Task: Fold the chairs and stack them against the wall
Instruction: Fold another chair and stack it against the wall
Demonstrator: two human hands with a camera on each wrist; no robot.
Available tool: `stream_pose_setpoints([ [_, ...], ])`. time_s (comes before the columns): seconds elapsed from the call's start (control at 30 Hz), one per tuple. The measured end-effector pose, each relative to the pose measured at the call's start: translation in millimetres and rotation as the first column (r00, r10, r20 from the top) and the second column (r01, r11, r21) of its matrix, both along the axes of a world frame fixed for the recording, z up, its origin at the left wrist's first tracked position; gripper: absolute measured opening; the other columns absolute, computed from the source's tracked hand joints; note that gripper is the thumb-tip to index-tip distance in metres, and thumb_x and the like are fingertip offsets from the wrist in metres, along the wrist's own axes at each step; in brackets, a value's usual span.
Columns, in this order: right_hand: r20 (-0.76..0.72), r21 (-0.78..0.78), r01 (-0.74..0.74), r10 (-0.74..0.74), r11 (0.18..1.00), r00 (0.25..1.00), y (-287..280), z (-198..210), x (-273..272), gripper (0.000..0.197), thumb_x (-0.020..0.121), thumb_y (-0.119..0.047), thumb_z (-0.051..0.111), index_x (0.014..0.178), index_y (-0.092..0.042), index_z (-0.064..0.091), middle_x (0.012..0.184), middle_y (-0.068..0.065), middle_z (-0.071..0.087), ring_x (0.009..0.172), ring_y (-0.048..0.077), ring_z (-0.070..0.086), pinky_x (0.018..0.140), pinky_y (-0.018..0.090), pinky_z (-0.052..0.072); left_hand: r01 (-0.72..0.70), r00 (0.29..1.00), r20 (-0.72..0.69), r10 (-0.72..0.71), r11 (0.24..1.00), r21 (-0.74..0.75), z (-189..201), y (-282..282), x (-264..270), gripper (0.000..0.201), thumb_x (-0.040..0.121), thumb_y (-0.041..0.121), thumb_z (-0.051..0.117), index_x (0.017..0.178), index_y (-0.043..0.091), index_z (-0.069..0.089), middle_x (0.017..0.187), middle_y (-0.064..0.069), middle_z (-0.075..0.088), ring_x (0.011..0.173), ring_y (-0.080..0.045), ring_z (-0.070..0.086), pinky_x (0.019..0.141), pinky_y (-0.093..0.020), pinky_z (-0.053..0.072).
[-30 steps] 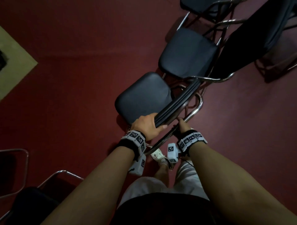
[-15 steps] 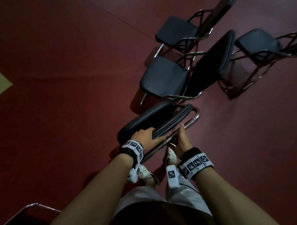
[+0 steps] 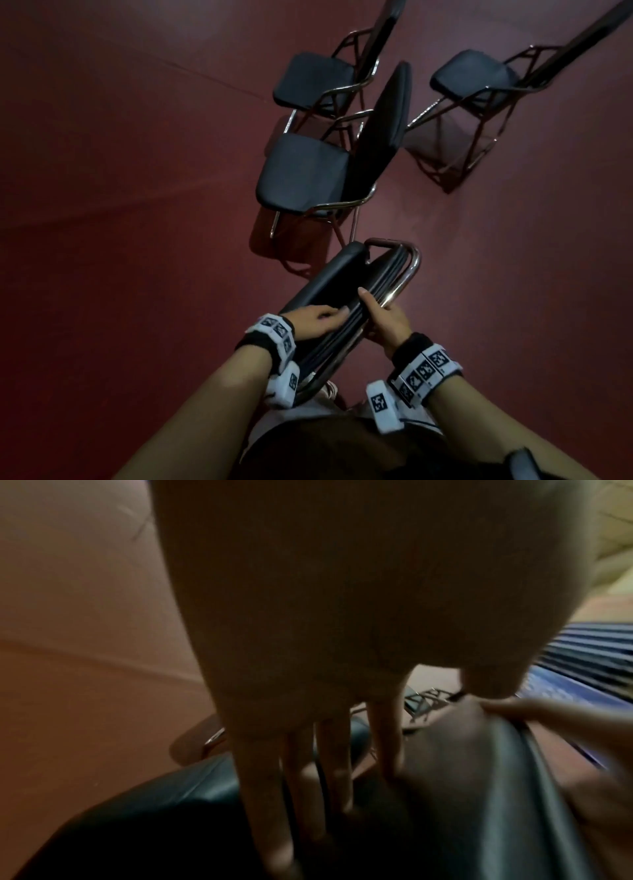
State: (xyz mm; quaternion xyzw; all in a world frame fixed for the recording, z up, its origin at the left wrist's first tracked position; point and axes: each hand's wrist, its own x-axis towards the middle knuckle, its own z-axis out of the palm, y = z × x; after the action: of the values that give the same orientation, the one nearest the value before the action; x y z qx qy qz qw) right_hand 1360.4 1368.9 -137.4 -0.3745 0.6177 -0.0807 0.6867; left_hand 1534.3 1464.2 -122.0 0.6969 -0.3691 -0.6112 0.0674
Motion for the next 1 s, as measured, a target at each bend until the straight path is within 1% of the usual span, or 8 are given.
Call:
stream_pose_setpoints([
  [0.17, 0.012, -0.086, 0.042, -0.041, 0.995, 0.999, -13.9, 22.6, -56.0, 0.045, 0.078, -0.050, 0.080, 0.101, -0.012, 0.072, 0.086, 0.008, 0.078, 0.078, 0.025, 0.076, 0.073, 0.044, 0.063, -0.177, 0.983, -0.061, 0.176, 0.984, -0.012, 16.3, -41.1, -24.8, 0.043, 0.102, 0.053, 0.039, 0.113, 0.019, 0.062, 0.108, -0.007, 0.069, 0.079, -0.021, 0.069, 0.074, -0.037, 0.053],
  [0.3, -0.022, -0.141, -0.073, 0.070, 0.987, 0.997, -17.5, 36.7, -87.8, 0.044, 0.077, -0.057, 0.078, 0.100, -0.021, 0.071, 0.092, 0.004, 0.076, 0.079, 0.022, 0.075, 0.069, 0.040, 0.063, -0.195, 0.981, -0.021, 0.194, 0.974, -0.117, 34.6, -71.8, -58.5, 0.033, 0.105, 0.042, 0.043, 0.103, 0.014, 0.061, 0.095, -0.007, 0.067, 0.070, -0.020, 0.062, 0.062, -0.033, 0.051],
  [0.4, -0.114, -0.247, -0.124, 0.098, 0.961, 0.989, -38.9, 44.1, -140.2, 0.049, 0.069, -0.072, 0.071, 0.093, -0.030, 0.072, 0.092, -0.003, 0.076, 0.082, 0.017, 0.073, 0.074, 0.039, 0.063, -0.033, 0.999, 0.031, 0.042, 0.964, -0.263, 60.9, -125.7, -115.2, 0.019, 0.104, 0.031, 0.050, 0.106, 0.017, 0.063, 0.086, -0.002, 0.069, 0.069, -0.016, 0.064, 0.063, -0.029, 0.056],
  [0.53, -0.292, -0.344, -0.182, 0.079, 0.921, 0.953, -53.7, 52.3, -234.9, 0.063, 0.059, -0.087, 0.058, 0.098, -0.039, 0.067, 0.095, -0.010, 0.073, 0.085, 0.013, 0.070, 0.078, 0.037, 0.060, 0.318, 0.948, 0.188, -0.258, 0.814, -0.486, 72.6, -189.1, -218.0, 0.005, 0.096, 0.022, 0.063, 0.095, 0.022, 0.068, 0.085, 0.007, 0.071, 0.072, -0.007, 0.064, 0.075, -0.033, 0.055],
  [0.7, -0.431, -0.343, -0.260, 0.095, 0.903, 0.897, -61.1, 78.2, -316.9, 0.074, 0.062, -0.089, 0.055, 0.108, -0.033, 0.066, 0.098, -0.011, 0.070, 0.086, 0.012, 0.067, 0.077, 0.033, 0.059, 0.439, 0.898, 0.210, -0.386, 0.755, -0.487, 82.9, -231.1, -306.9, 0.026, 0.097, 0.003, 0.045, 0.090, 0.022, 0.063, 0.086, 0.006, 0.071, 0.076, -0.007, 0.068, 0.079, -0.035, 0.059],
  [0.83, -0.534, -0.325, -0.181, -0.022, 0.928, 0.845, -58.4, 106.5, -425.7, 0.075, 0.064, -0.087, 0.056, 0.113, -0.031, 0.066, 0.103, -0.009, 0.071, 0.090, 0.014, 0.067, 0.081, 0.035, 0.059, 0.585, 0.788, 0.240, -0.568, 0.568, -0.579, 92.8, -266.1, -417.1, 0.030, 0.091, 0.009, 0.055, 0.119, 0.020, 0.055, 0.119, 0.000, 0.063, 0.099, -0.017, 0.065, 0.089, -0.035, 0.054],
  [0.9, -0.542, -0.305, -0.174, -0.020, 0.936, 0.840, -44.2, 118.2, -450.4, 0.066, 0.069, -0.081, 0.062, 0.114, -0.032, 0.066, 0.104, -0.009, 0.071, 0.091, 0.014, 0.067, 0.083, 0.034, 0.058, 0.640, 0.725, 0.273, -0.632, 0.471, -0.608, 94.2, -272.5, -449.3, 0.059, 0.087, 0.016, 0.066, 0.139, 0.022, 0.041, 0.137, -0.006, 0.045, 0.117, -0.024, 0.055, 0.102, -0.043, 0.050],
  [1.0, -0.553, -0.250, -0.130, -0.031, 0.960, 0.833, -5.2, 119.2, -482.4, 0.066, 0.070, -0.077, 0.066, 0.115, -0.030, 0.064, 0.107, -0.007, 0.071, 0.095, 0.016, 0.068, 0.085, 0.034, 0.057, 0.826, 0.408, 0.518, -0.752, 0.062, -0.561, 91.7, -276.1, -506.2, 0.107, 0.071, 0.018, 0.077, 0.152, 0.043, 0.013, 0.153, -0.005, 0.018, 0.137, -0.036, 0.030, 0.107, -0.054, 0.042],
])
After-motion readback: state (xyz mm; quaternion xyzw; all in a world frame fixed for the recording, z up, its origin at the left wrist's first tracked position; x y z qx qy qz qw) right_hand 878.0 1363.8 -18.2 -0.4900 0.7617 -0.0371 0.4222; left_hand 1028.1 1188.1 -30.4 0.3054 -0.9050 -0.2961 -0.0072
